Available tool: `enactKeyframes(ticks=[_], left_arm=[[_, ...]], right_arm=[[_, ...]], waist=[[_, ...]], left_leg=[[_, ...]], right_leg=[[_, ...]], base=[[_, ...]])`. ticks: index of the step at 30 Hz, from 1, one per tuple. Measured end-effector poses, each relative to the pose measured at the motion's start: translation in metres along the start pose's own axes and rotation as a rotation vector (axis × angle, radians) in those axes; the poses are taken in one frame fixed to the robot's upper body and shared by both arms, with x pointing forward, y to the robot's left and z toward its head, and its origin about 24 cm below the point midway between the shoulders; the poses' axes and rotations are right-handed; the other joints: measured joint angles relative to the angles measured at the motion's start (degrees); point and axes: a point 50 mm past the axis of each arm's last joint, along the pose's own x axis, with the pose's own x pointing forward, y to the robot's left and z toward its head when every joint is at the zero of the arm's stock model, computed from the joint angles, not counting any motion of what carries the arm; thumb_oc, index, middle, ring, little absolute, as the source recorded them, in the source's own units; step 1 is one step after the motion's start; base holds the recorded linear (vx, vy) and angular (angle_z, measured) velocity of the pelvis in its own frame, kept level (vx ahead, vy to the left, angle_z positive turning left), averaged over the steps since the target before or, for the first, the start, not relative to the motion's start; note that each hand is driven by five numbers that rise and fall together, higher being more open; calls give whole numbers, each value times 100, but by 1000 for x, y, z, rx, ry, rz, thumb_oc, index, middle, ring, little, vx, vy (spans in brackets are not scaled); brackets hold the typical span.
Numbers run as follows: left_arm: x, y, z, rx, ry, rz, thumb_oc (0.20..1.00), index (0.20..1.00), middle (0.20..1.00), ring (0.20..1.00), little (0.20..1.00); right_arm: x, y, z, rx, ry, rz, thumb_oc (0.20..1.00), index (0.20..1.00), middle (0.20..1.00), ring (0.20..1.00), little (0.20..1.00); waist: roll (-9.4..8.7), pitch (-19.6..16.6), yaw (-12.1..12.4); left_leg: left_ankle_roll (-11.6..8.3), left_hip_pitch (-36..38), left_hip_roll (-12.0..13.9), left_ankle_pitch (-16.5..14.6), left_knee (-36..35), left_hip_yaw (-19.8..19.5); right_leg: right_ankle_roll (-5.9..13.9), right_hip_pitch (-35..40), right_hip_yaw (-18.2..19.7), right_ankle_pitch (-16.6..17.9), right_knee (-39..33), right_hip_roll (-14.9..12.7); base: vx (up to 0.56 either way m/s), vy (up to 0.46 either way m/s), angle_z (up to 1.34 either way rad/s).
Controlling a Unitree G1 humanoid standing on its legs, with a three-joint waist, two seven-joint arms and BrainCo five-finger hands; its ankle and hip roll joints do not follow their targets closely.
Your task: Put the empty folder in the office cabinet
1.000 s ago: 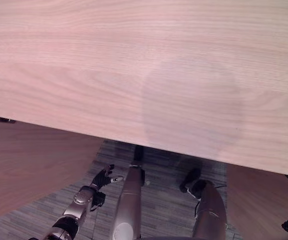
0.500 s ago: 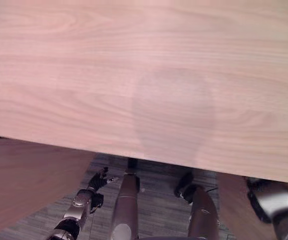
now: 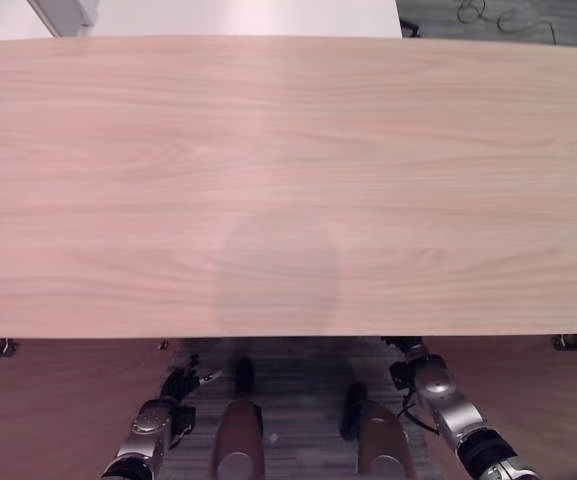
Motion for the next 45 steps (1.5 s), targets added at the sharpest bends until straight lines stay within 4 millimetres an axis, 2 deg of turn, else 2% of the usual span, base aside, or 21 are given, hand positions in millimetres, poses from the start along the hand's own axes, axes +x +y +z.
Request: enactKeyframes(ticks=[2,4,8,9,11,12,14,16,20,24,25,28,31,33,34,35,38,39,40,42,45], left_arm=[[-4,0,-19,2,70,7,1000,1000,1000,1000,1000],[-14,-7,-43,-45,137,10,1000,1000,1000,1000,1000],[-32,-15,-77,-85,221,12,1000,1000,1000,1000,1000],[-34,-21,-81,-111,240,10,1000,1000,1000,1000,1000],[-41,-33,-93,-128,274,-7,1000,1000,1000,1000,1000],[-40,-31,-91,-117,269,-7,1000,1000,1000,1000,1000],[-42,-32,-96,-120,298,-8,1000,1000,1000,1000,1000],[-41,-30,-96,-119,309,-3,1000,1000,1000,1000,1000],[-25,-31,-74,-101,261,-15,1000,1000,1000,1000,1000],[-13,-41,-56,-82,222,-54,1000,1000,1000,1000,1000],[-14,-39,-59,-78,241,-48,1000,1000,1000,1000,1000],[-19,-42,-70,-34,282,-75,1000,1000,1000,1000,1000],[-20,-33,-70,-12,282,-58,1000,1000,1000,1000,1000],[-24,-28,-76,15,301,-51,1000,1000,1000,1000,1000],[-29,-23,-83,32,328,-44,1000,1000,1000,1000,1000],[-30,-22,-86,39,335,-41,1000,1000,1000,1000,1000],[-34,-18,-91,45,350,-28,1000,1000,1000,1000,1000],[-34,-19,-90,44,346,-31,1000,1000,1000,1000,1000],[-35,-19,-92,33,350,-26,1000,1000,1000,1000,1000],[-44,-28,-105,-27,381,-22,1000,1000,1000,1000,1000],[-49,-35,-112,-25,401,-46,1000,1000,1000,1000,1000]], right_arm=[[1,1,-7,-16,33,16,1000,1000,1000,1000,1000],[-6,-1,-18,-54,74,51,1000,1000,1000,1000,1000],[-13,-9,-32,-171,119,97,1000,1000,1000,1000,1000],[-17,-12,-39,-193,148,97,1000,1000,1000,1000,1000],[-25,-18,-59,-217,230,89,1000,1000,1000,1000,1000],[-26,-18,-62,-217,246,85,1000,1000,1000,1000,1000],[-38,-21,-84,-226,358,79,1000,1000,1000,1000,1000],[-52,-19,-103,-224,456,79,1000,1000,1000,1000,1000],[-93,-28,-149,-255,714,78,1000,1000,1000,1000,1000],[-105,-38,-162,-183,827,-17,1000,1000,1000,1000,1000],[-114,-35,-168,-157,868,-25,1000,1000,1000,1000,1000],[-130,-43,-177,-137,935,-63,1000,1000,1000,1000,1000],[-136,-40,-180,-101,955,-77,1000,1000,1000,1000,1000],[-128,-36,-176,-36,937,-110,1000,1000,1000,1000,1000],[-123,-30,-174,-15,925,-103,1000,1000,1000,1000,1000],[-124,-25,-175,-2,931,-97,1000,1000,1000,1000,1000],[-120,-9,-172,13,922,-50,1000,1000,1000,1000,1000],[-123,-8,-174,15,929,-46,1000,1000,1000,1000,1000],[-113,-8,-169,11,907,-41,1000,1000,1000,1000,1000],[-107,-18,-166,-46,890,-30,1000,1000,1000,1000,1000],[-107,-51,-164,-123,884,-80,1000,1000,1000,1000,1000]], waist=[[37,12,23],[289,-61,99],[532,-397,169],[592,-466,212],[721,-651,267],[632,-666,265],[406,-698,243],[194,-866,157],[8,-1010,-427],[392,-1139,-635],[307,-1140,-669],[500,-1230,-835],[346,-1118,-810],[137,-947,-792],[56,-855,-804],[114,-822,-790],[364,-729,-621],[403,-712,-618],[425,-721,-466],[733,-893,-318],[568,-1092,-319]], left_leg=[[-155,217,61,182,-260,-34],[-246,579,283,383,-540,-62],[-106,546,611,651,-574,-166],[123,515,652,777,-643,-132],[984,521,801,684,-971,-88],[1034,519,809,728,-1084,-95],[738,523,797,598,-863,327],[455,539,707,381,24,933],[-115,1588,702,4,1454,1809],[-385,2647,409,221,374,1874],[-382,2773,250,48,60,1989],[-26,2808,111,-335,-646,2301],[141,2751,-279,-527,-1270,2103],[200,2821,-539,-430,-1517,2140],[346,2746,-616,-376,-1495,2180],[445,2709,-536,-343,-1498,2221],[491,2510,-372,-106,-1486,2125],[493,2458,-380,-89,-1482,2022],[421,2406,-350,-43,-1482,2012],[183,2344,31,133,-1407,2009],[158,2354,74,341,-1245,1838]], right_leg=[[-257,240,42,-341,-173,86],[-348,555,-26,-331,-451,345],[-695,443,-180,-519,-55,729],[-775,465,-312,-566,-13,762],[-920,277,-460,-648,394,1014],[-1224,206,-490,-759,474,1102],[-1571,212,-718,-659,425,913],[-1667,340,-831,-282,-127,770],[-1626,1069,-1554,540,-1495,392],[-1382,849,-1677,823,-1650,398],[-1186,817,-1781,930,-1684,207],[-976,641,-2069,1119,-1658,82],[-794,144,-2031,1474,-1300,-262],[-335,26,-1819,1708,-1340,-497],[99,16,-1588,1931,-1344,-588],[176,-111,-1337,1761,-889,-522],[92,161,-940,538,490,-197],[52,813,-784,121,-223,-71],[-239,1144,-671,6,-1047,62],[-654,1431,-745,364,-1789,540],[-762,1991,-815,792,-2651,681]], base=[[-43,-316,16],[-73,-268,-4],[-142,-287,14],[-293,-299,47],[-293,-222,46],[-267,-162,56],[-325,-172,46],[-301,-152,38],[-280,-81,108],[-205,47,47],[-262,131,56],[-227,123,56],[-214,70,23],[-240,16,-5],[-289,26,-3],[-252,5,-1],[-103,-127,6],[17,-243,22],[24,-292,-2],[37,-202,-17],[82,-71,3]])
